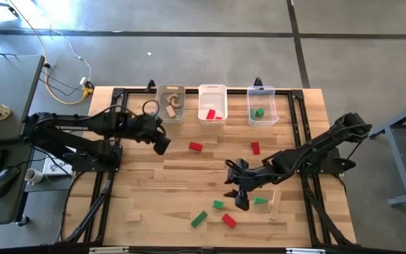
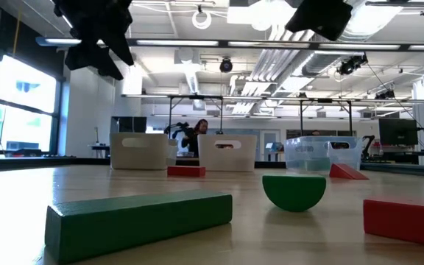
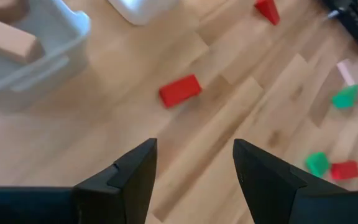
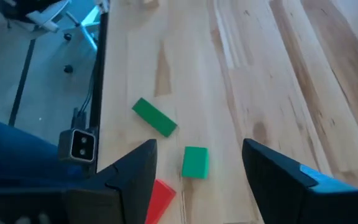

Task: Sort & place blocks by color
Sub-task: Put the center green block into the transparent bin

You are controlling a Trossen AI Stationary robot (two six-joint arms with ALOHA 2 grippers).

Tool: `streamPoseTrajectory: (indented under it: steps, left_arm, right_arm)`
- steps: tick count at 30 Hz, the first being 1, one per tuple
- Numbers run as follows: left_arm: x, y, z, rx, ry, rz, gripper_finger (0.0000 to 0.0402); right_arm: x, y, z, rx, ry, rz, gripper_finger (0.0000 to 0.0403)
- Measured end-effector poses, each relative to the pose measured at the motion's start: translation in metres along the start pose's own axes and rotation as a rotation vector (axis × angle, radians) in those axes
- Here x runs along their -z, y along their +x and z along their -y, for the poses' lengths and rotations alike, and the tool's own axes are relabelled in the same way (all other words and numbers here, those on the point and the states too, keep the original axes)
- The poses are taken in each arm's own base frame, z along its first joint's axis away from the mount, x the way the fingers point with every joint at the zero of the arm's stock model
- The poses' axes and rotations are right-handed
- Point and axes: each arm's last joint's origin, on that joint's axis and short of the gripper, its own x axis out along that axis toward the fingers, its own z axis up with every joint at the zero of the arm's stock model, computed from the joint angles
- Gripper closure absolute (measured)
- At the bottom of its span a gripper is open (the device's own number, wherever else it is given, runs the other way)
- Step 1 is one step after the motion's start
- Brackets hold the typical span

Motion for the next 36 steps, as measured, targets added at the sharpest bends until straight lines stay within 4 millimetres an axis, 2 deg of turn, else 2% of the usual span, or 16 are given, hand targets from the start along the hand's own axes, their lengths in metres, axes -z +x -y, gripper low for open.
streamPoseTrajectory:
  steps: [7,21,36]
  left_arm:
    - [0.020,-0.006,0.019,0.014,-0.040,0.022,0.0202]
    - [0.047,-0.016,0.040,0.064,-0.122,0.032,0.0202]
    - [0.051,-0.018,0.042,0.069,-0.126,0.037,0.0202]
  right_arm:
    - [0.010,0.006,-0.011,0.028,-0.105,0.006,0.0163]
    - [0.035,0.063,-0.019,0.079,-0.150,-0.042,0.0162]
    - [0.065,0.120,-0.012,0.111,-0.160,-0.122,0.0162]
